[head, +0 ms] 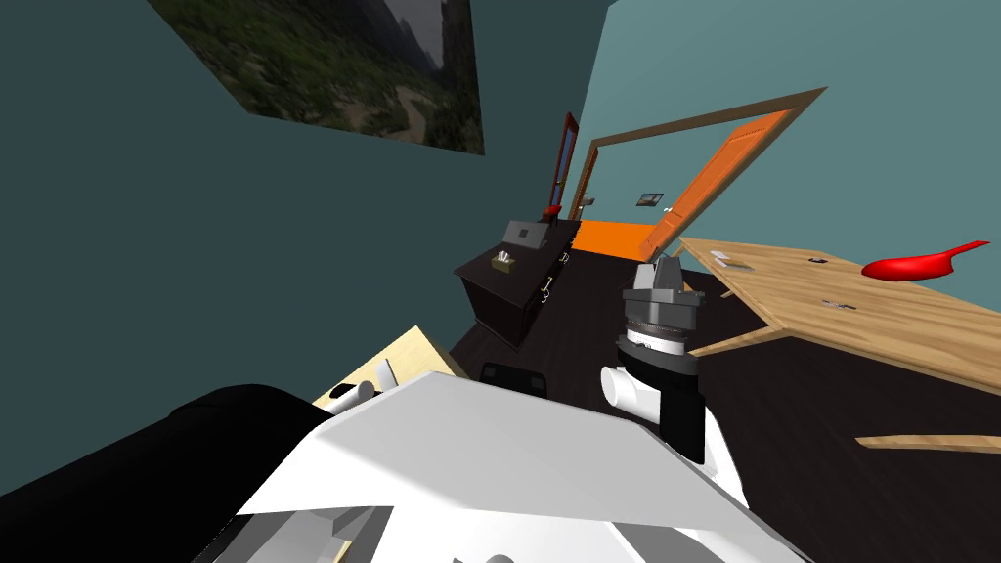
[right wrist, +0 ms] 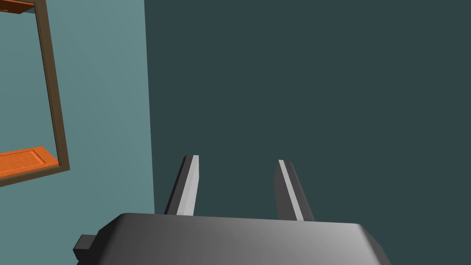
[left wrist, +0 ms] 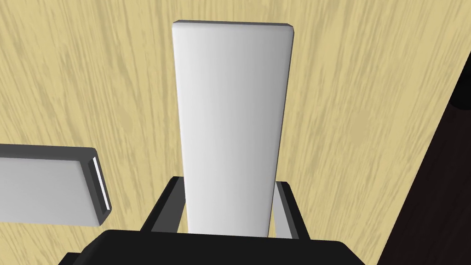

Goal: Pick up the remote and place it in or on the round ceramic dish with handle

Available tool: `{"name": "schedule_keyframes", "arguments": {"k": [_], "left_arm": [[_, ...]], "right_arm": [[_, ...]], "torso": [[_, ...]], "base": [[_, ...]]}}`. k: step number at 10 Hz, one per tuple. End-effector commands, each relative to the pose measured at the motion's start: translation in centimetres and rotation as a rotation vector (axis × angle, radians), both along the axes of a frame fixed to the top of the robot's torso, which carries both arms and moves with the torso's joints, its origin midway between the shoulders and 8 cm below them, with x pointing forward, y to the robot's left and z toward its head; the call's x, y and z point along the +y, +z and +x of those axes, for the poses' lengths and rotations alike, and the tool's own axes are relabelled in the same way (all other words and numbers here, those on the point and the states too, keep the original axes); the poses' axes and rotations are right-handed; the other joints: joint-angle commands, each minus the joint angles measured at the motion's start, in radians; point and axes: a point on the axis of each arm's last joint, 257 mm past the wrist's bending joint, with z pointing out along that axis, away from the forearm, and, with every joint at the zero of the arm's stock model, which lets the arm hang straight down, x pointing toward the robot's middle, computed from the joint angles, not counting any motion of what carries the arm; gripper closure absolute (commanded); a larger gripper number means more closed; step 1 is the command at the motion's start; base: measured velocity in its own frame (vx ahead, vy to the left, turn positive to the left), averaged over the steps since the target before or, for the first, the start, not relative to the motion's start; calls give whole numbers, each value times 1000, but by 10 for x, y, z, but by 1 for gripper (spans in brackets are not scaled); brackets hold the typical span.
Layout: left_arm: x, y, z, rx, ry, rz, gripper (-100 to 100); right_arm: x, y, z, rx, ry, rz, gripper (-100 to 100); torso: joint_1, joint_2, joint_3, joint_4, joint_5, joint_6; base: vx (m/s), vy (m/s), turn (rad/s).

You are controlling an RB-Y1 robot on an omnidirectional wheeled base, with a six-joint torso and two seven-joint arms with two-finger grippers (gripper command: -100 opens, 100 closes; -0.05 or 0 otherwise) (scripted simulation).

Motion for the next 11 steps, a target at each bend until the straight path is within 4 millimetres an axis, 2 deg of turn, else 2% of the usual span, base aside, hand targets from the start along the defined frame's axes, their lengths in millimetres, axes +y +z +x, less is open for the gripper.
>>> {"name": "schedule_keyframes", "arguments": {"k": [1,3,4,5,6,8,11], "left_arm": [[6,10,-3,0,-13,2,100],[10,20,-7,1,-27,2,100],[9,16,-6,0,-21,4,100],[9,17,-6,0,-22,3,0],[29,32,2,-26,-22,40,100],[45,48,16,-74,-16,71,100],[52,64,32,-142,-1,83,100]], "right_arm": [[0,0,0,0,0,0,0],[0,0,0,0,0,0,0],[0,0,0,0,0,0,0],[0,0,0,0,0,0,0],[0,0,0,0,0,0,0],[0,0,0,0,0,0,0],[0,0,0,0,0,0,0]], "torso": [[0,0,0,0,0,0],[-3,-4,-2,-1,-1,-1],[-3,-5,-3,-1,-1,0],[-2,-3,-2,-1,-1,0],[-1,-1,-1,0,0,0],[-9,5,3,1,-4,1],[-11,6,4,3,-5,2]], "base": [[46,-14,97],[77,-39,99],[29,-16,18],[5,-4,-2],[-59,-81,-88],[-109,-161,-151],[-78,-106,-186]]}}
